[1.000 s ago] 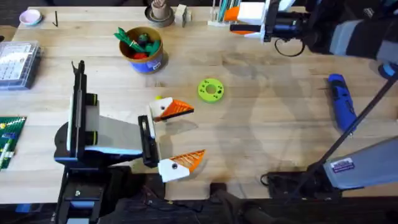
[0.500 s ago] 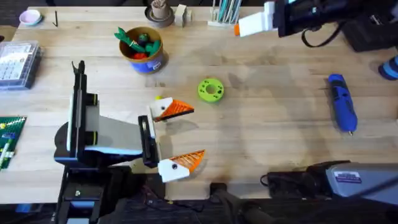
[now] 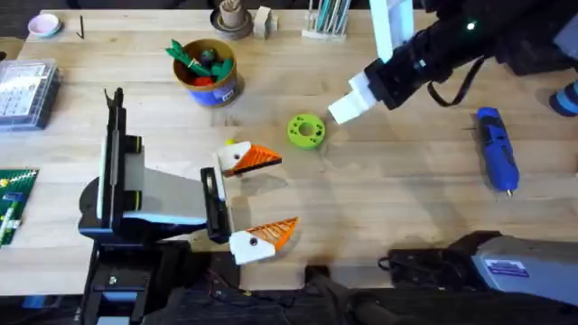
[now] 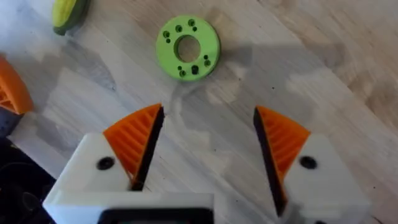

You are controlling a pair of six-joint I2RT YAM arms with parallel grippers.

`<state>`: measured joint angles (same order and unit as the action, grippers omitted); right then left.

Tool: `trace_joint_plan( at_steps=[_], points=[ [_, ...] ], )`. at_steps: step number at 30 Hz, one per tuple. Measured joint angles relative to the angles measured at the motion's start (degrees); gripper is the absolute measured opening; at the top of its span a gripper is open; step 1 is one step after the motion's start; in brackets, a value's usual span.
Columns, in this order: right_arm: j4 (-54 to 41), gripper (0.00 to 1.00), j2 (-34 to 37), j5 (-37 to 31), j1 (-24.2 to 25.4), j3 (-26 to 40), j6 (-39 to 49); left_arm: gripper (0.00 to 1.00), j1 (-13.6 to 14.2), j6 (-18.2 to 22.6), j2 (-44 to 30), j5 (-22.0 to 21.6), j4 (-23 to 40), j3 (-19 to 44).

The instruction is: Pick up the gripper from the table and insert it into the empty holder that is missing its gripper. Then pick up a screw, insert it into the mounting hole, and use the screwdriver to tighten it. Finally, clean up the table by picking up the vegetable and placing it into the bucket.

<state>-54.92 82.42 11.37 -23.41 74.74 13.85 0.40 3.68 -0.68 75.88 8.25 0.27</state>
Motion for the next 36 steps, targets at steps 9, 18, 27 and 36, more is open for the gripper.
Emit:
trace_joint_plan(
  at_steps=[9, 18, 27, 36],
  points=[
    [4.1, 0.917, 2.8, -1.8, -4.0, -1.8, 0.1, 0.993, 0.0, 0.0, 0.0, 0.0, 0.0, 0.0],
    [13.6, 0.917, 3.5, -2.5, -6.6, -10.7, -0.5, 0.992, 0.0, 0.0, 0.0, 0.0, 0.0, 0.0],
    [17.9, 0.907, 8.9, -2.6, -6.9, -11.5, -2.0, 0.993, 0.0, 0.0, 0.0, 0.0, 0.0, 0.0],
    [19.9, 0.855, 12.6, -5.8, -10.1, -11.6, -2.3, 0.993, 0.0, 0.0, 0.0, 0.0, 0.0, 0.0]
  ],
)
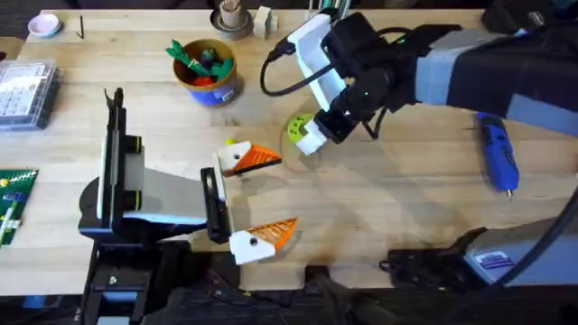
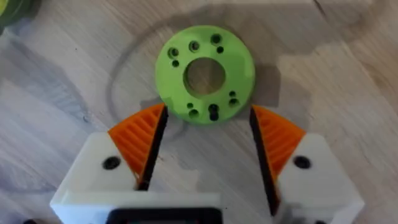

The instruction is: Pick up the gripper from the table and insert it into the empty holder that is missing its gripper. Then pick up a screw, insert it into the mounting hole, and use the screwdriver to tighten it. Finally, clean up the table by picking up the vegetable and placing it into the bucket.

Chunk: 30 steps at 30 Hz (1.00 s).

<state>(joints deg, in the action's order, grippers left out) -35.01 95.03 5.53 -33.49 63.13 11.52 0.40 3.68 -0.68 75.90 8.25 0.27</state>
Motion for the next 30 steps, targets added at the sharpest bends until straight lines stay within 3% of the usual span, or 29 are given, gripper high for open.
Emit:
trace_joint_plan(
  at_steps=[3, 14, 20, 30],
  points=[
    [0.7, 0.82, 0.5, -1.1, -0.9, 0.0, -0.4, 0.993, 0.0, 0.0, 0.0, 0.0, 0.0, 0.0],
    [1.3, 0.542, 1.8, -2.7, -1.3, 0.0, -0.8, 0.993, 0.0, 0.0, 0.0, 0.0, 0.0, 0.0],
    [1.6, 0.485, 1.8, -2.9, -1.3, 0.0, -0.8, 0.993, 0.0, 0.0, 0.0, 0.0, 0.0, 0.0],
    [2.0, 0.481, 1.8, -2.9, -1.3, 0.0, -0.8, 0.993, 0.0, 0.0, 0.0, 0.0, 0.0, 0.0]
  ],
)
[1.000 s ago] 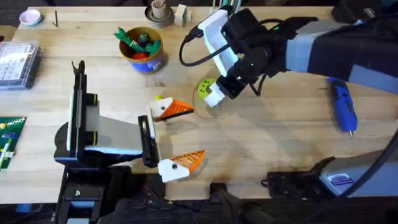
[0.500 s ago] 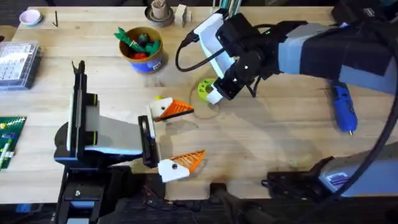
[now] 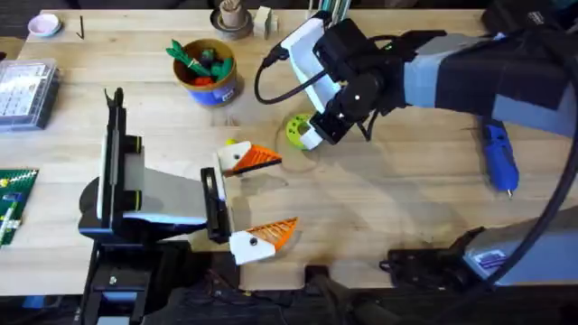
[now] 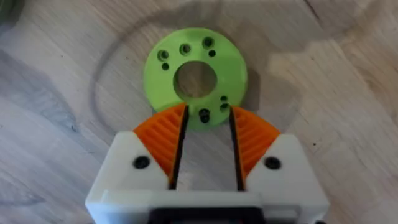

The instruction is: Pick up the gripper from the table and insert it into the empty holder that is missing its gripper. Then pick up a screw, insert it into the mounting hole, and use the screwdriver to tighten it. Finally, clean up the table by picking up the vegetable and placing it into the bucket.

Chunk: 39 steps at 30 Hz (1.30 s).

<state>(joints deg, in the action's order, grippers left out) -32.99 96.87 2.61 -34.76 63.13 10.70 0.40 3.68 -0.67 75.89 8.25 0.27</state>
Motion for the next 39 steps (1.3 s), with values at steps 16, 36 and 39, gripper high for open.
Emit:
trace_joint_plan(
  at_steps=[16, 36, 39],
  points=[
    [0.0, 0.33, 0.0, 0.0, 0.0, 0.0, 0.0, 0.993, 0.0, 0.0, 0.0, 0.0, 0.0, 0.0],
    [-0.1, 0.007, -0.3, -2.0, 0.0, 0.2, -0.2, 0.993, 0.0, 0.0, 0.0, 0.0, 0.0, 0.0],
    [-0.3, 0.007, -0.7, -2.2, 0.0, 0.4, -0.1, 0.993, 0.0, 0.0, 0.0, 0.0, 0.0, 0.0]
  ],
)
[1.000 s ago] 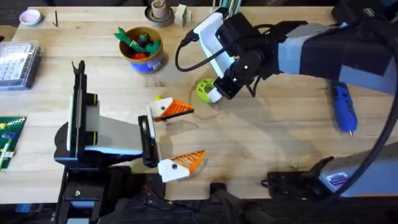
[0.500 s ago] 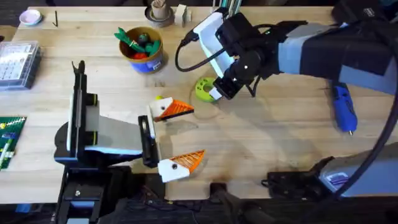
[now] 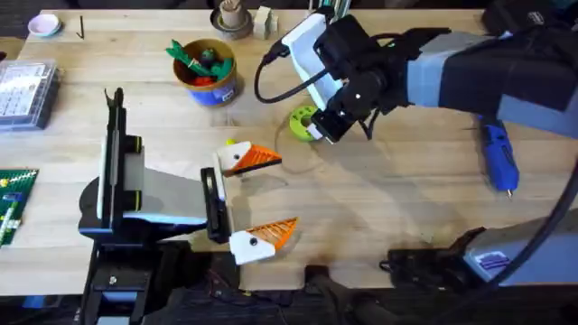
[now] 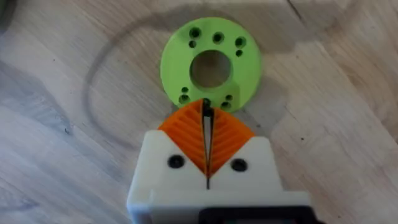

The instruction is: Pick up the gripper from the table and insert it into the empty holder that is missing its gripper. Then pick up a screw, insert it into the mounting hole, and use the screwdriver to tighten it. Finally, clean up the table by picking up the vegetable and placing it into the bucket.

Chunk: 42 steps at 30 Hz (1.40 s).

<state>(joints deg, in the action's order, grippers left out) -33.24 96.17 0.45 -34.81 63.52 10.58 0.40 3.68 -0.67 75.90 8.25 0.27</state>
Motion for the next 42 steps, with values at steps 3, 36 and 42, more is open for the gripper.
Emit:
trace_joint_plan(
  at_steps=[3, 36, 42],
  points=[
    [-0.3, 0.007, -0.2, -0.2, 0.0, 0.1, 0.2, 0.992, 0.0, 0.0, 0.0, 0.0, 0.0, 0.0],
    [-33.2, 0.007, -4.9, -0.4, -2.2, 27.2, 3.2, 0.993, 0.0, 0.0, 0.0, 0.0, 0.0, 0.0],
    [-38.9, 0.007, -1.8, -0.4, -6.8, 36.7, 3.2, 0.993, 0.0, 0.0, 0.0, 0.0, 0.0, 0.0]
  ],
)
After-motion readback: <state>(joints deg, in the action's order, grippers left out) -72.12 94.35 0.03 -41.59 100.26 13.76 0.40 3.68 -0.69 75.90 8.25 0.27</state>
